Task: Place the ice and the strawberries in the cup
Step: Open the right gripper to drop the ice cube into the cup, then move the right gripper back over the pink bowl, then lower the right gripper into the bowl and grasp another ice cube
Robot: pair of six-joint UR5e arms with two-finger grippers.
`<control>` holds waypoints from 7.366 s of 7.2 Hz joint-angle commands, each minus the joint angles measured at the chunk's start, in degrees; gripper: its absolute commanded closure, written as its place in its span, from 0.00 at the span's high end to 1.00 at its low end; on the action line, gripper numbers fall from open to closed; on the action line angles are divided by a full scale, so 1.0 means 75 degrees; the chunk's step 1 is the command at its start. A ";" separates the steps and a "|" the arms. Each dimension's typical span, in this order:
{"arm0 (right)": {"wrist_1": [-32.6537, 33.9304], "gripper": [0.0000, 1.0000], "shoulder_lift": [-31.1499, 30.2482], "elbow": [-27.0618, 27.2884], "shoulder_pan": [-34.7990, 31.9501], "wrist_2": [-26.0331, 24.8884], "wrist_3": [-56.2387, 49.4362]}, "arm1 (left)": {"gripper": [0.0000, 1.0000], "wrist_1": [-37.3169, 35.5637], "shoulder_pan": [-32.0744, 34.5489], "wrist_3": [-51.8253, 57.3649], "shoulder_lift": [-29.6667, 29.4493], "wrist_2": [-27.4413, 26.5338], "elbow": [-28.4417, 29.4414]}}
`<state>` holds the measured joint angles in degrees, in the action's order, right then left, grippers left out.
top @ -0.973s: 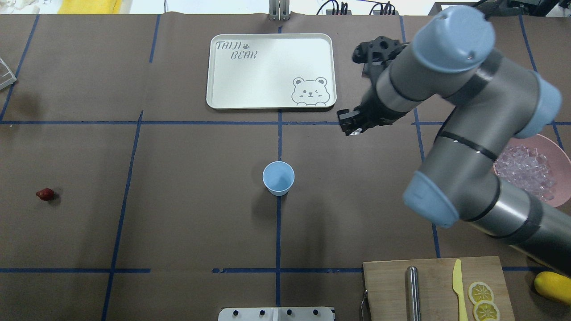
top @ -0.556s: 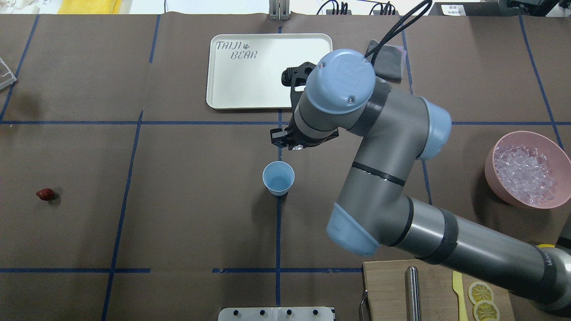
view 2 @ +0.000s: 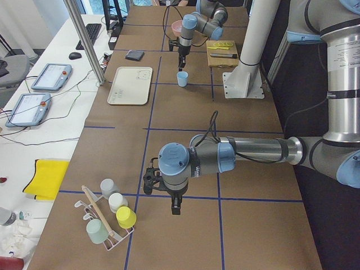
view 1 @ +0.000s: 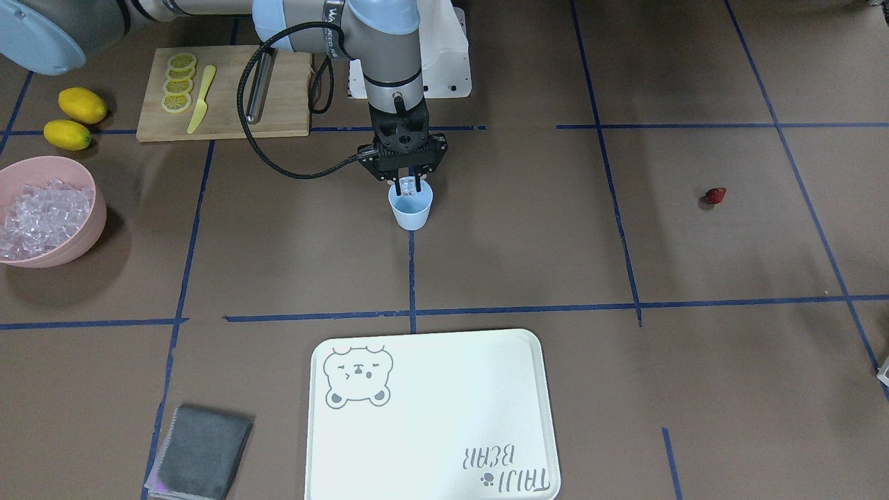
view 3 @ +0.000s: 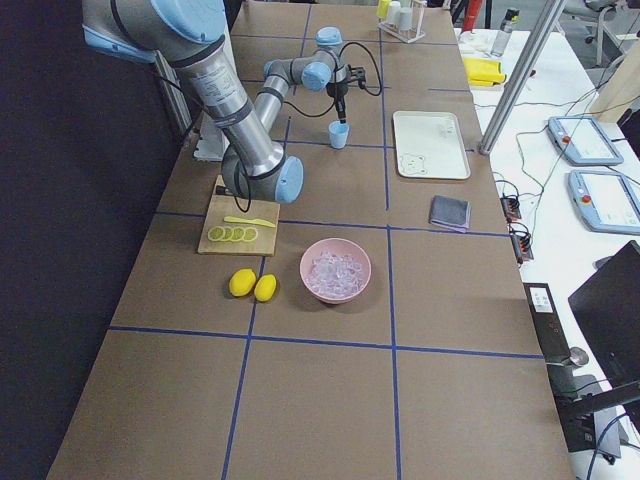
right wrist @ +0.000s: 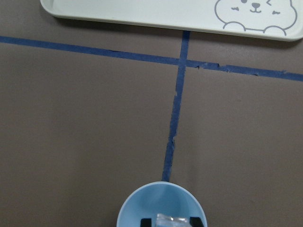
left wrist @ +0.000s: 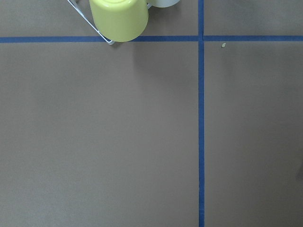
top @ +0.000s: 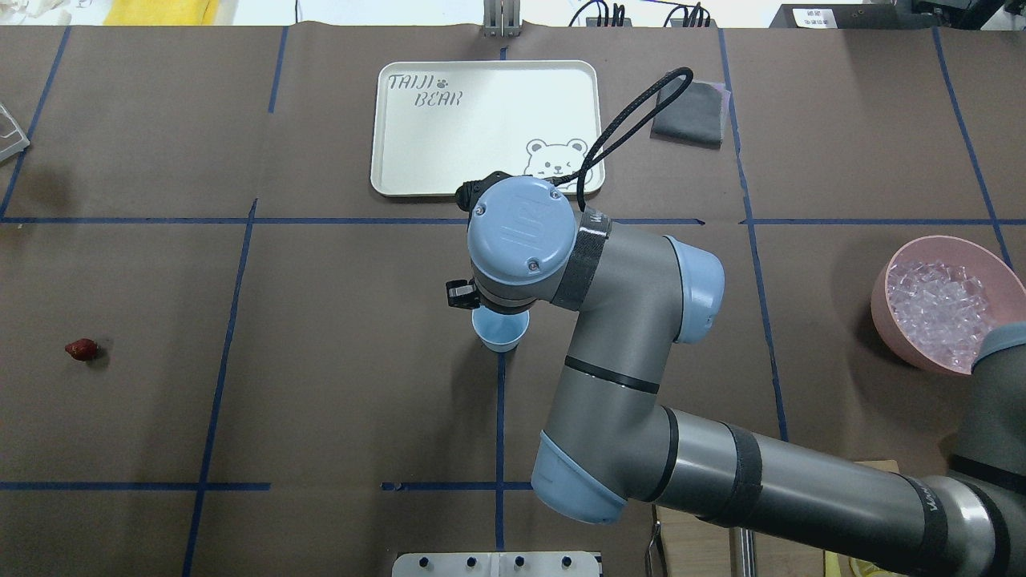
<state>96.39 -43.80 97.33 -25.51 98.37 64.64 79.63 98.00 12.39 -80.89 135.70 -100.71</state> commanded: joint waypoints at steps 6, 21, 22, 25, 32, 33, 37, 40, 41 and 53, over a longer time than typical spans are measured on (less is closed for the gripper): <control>0.0073 0.99 0.0004 0.0030 0.0062 0.0033 -0.0005 | 1.00 0.0000 -0.0012 0.0000 0.0016 0.0000 -0.0002; -0.0021 1.00 -0.5818 0.2480 -0.5361 0.4520 -0.8168 | 1.00 0.0011 -0.0036 0.0000 0.0086 0.0000 0.0022; -0.0021 1.00 -0.6018 0.2386 -0.5549 0.4602 -0.8660 | 1.00 0.0011 -0.0036 0.0000 0.0086 0.0000 0.0022; -0.0021 0.99 -0.6359 0.2164 -0.5879 0.4697 -0.9462 | 1.00 0.0011 -0.0036 0.0000 0.0086 0.0000 0.0022; -0.0032 0.99 -0.5832 0.1542 -0.5833 0.4685 -0.9368 | 1.00 0.0011 -0.0094 0.0000 0.0086 0.0000 0.0022; -0.0032 0.99 -0.5832 0.1542 -0.5833 0.4685 -0.9357 | 1.00 0.0011 -0.0118 0.0000 0.0086 0.0000 0.0022; -0.3012 0.99 -0.6230 0.0607 -0.5798 0.4650 -0.7650 | 1.00 0.0011 -0.0165 0.0000 0.0086 0.0000 0.0022; -0.3091 0.98 -0.6487 0.0628 -0.5131 0.4346 -0.7599 | 1.00 0.0011 -0.0188 0.0000 0.0086 0.0000 0.0022; -0.3091 0.98 -0.6593 0.0651 -0.5083 0.4357 -0.7610 | 1.00 0.0011 -0.0188 0.0000 0.0086 0.0000 0.0022; -0.3079 0.68 -0.6793 0.0604 -0.4567 0.4181 -0.7693 | 1.00 0.0011 -0.0188 0.0000 0.0086 0.0000 0.0033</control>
<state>73.27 -94.35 101.90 -59.75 129.72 6.90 79.72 96.55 12.33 -80.24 135.70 -100.46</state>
